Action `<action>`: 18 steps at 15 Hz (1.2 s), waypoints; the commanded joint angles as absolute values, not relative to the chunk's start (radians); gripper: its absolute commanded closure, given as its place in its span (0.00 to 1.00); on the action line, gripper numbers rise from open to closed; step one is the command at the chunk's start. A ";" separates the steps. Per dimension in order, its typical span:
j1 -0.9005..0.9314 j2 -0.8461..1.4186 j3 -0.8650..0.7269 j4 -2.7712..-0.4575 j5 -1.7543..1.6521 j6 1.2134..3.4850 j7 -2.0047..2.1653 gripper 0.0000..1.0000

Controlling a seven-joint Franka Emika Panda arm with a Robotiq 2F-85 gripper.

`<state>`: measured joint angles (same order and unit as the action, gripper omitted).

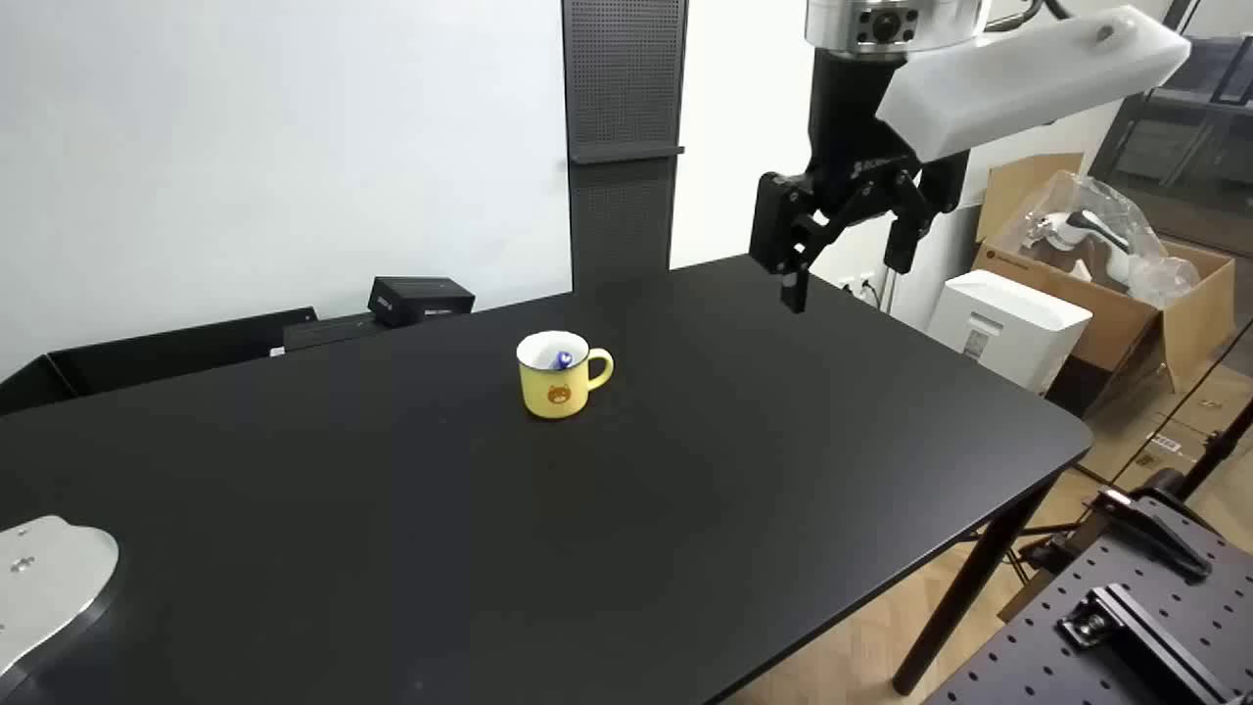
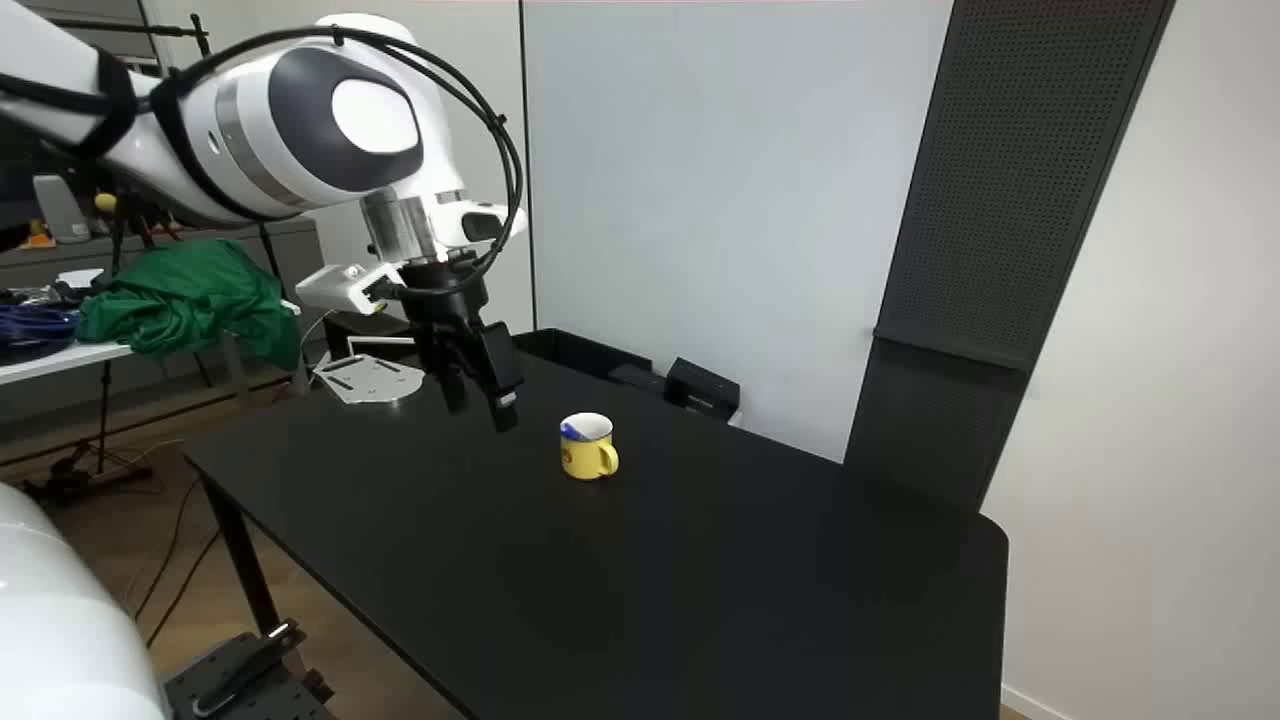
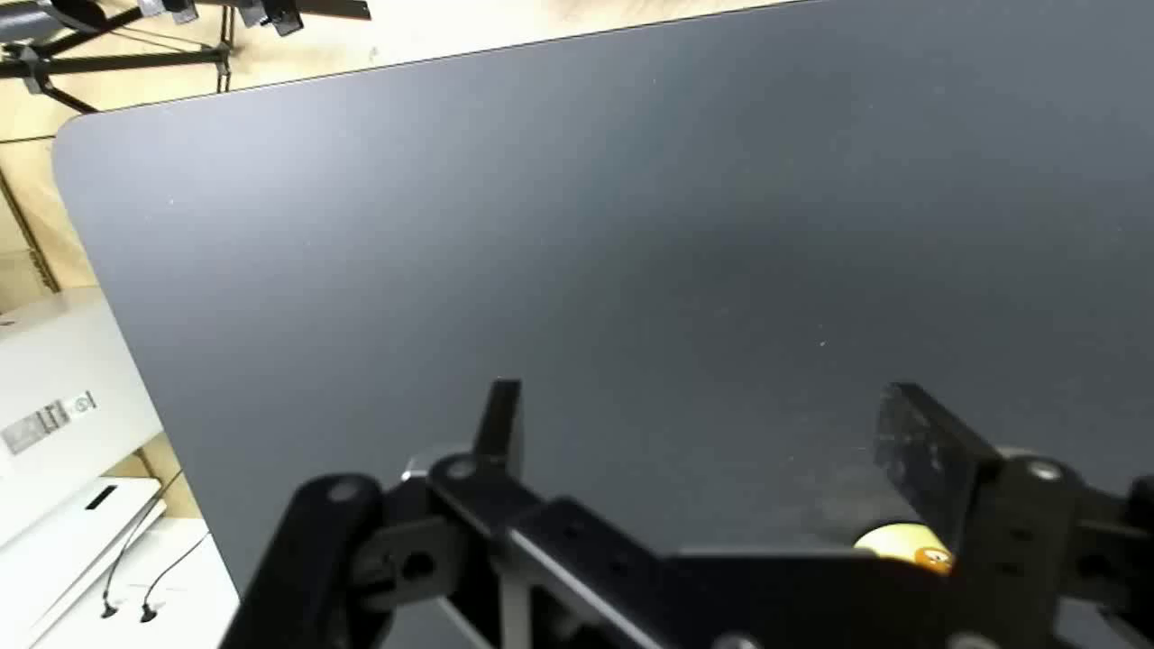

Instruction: Put the marker on the table

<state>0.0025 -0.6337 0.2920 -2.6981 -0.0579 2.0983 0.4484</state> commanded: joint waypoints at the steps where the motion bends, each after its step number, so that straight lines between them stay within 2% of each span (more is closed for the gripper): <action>1: 0.016 -0.631 0.279 -2.697 -0.067 2.096 0.455 0.00; 13: 0.011 -0.620 0.274 -2.695 -0.072 2.113 0.450 0.00; 18: -0.011 -0.479 0.236 -2.675 -0.170 2.390 0.341 0.00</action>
<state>-0.0007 -0.5863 0.2656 -2.6995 -0.1198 2.2397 0.4095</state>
